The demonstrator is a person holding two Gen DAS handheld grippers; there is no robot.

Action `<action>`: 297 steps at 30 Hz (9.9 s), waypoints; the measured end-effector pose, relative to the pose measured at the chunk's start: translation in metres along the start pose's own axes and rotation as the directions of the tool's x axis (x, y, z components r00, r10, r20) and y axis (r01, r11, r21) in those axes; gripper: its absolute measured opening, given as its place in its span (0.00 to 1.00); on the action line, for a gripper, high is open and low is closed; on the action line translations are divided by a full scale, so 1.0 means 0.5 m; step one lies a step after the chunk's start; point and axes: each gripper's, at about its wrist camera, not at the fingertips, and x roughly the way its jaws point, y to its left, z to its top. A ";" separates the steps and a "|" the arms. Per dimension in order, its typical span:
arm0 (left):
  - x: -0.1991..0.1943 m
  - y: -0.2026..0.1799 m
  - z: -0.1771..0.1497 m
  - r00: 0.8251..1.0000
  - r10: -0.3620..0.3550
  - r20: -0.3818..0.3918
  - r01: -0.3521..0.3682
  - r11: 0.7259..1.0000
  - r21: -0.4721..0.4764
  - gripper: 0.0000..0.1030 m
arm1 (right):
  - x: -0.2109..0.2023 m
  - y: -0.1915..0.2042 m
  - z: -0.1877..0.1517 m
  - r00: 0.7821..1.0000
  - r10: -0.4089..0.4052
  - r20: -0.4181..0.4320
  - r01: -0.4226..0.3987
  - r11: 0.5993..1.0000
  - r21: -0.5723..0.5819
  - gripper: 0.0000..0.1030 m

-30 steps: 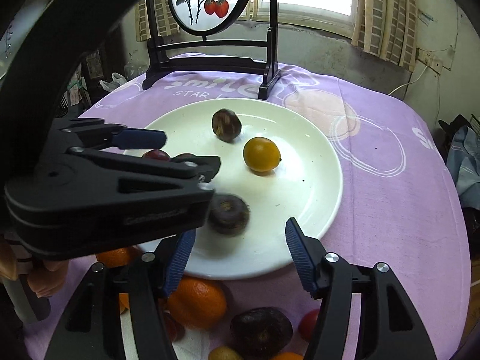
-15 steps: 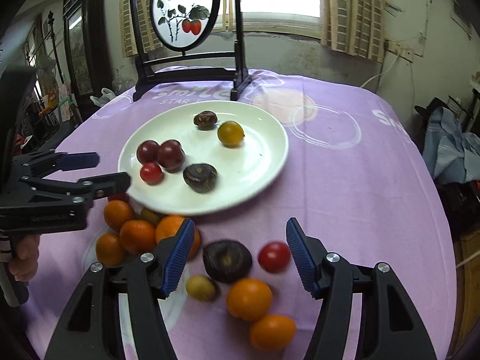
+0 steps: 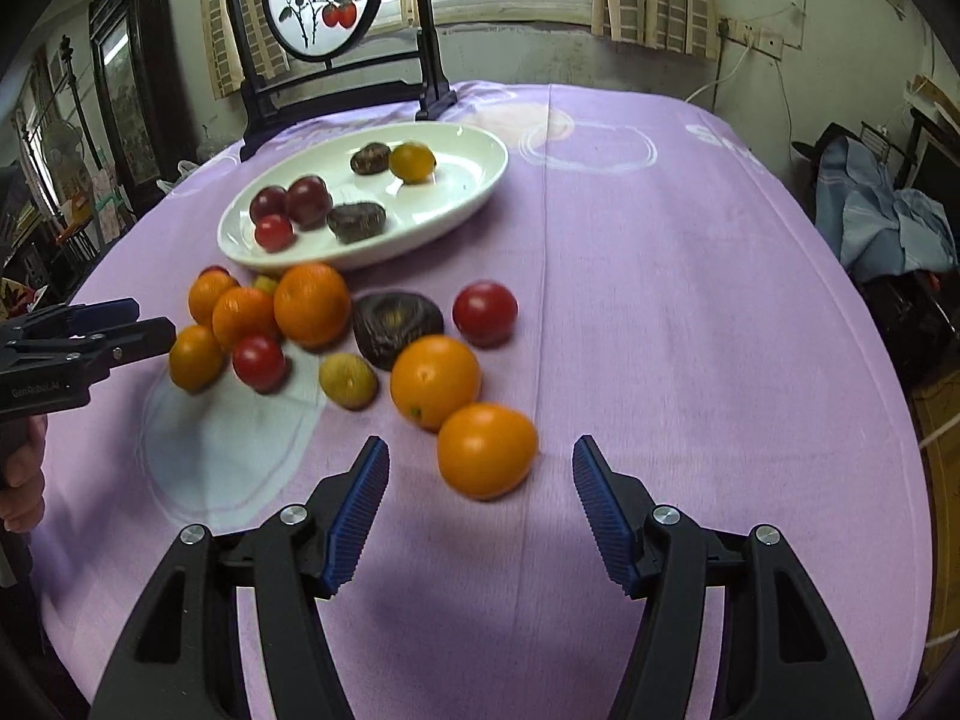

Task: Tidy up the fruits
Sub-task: 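Grasp an orange kumquat with the right tool while the left tool grasps an orange tomato, then place both orange fruits on the white plate and open both tools, then grasp a mandarin orange with the right tool while the left tool reaches another mandarin, then grasp the second mandarin with the left tool, carry both mandarins onto the plate, open both, then grasp a yellow-green fruit with the right tool while the left tool grasps a red tomato, then lower both fruits onto the white plate and open both tools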

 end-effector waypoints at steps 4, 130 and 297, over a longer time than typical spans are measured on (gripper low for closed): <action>0.011 0.003 -0.015 1.000 0.001 -0.027 -0.002 1.000 -0.001 0.76 | 0.017 0.001 -0.006 1.000 -0.008 -0.022 0.008 1.000 0.008 0.62; 0.055 0.039 -0.008 0.999 -0.006 -0.044 0.004 0.999 -0.040 0.85 | 0.078 0.004 0.042 1.000 0.024 -0.020 -0.024 0.999 0.039 0.37; 0.099 0.073 0.271 0.999 0.007 0.050 -0.004 0.999 -0.052 0.29 | 0.086 0.177 0.286 0.982 0.127 0.142 -0.095 0.973 -0.211 0.26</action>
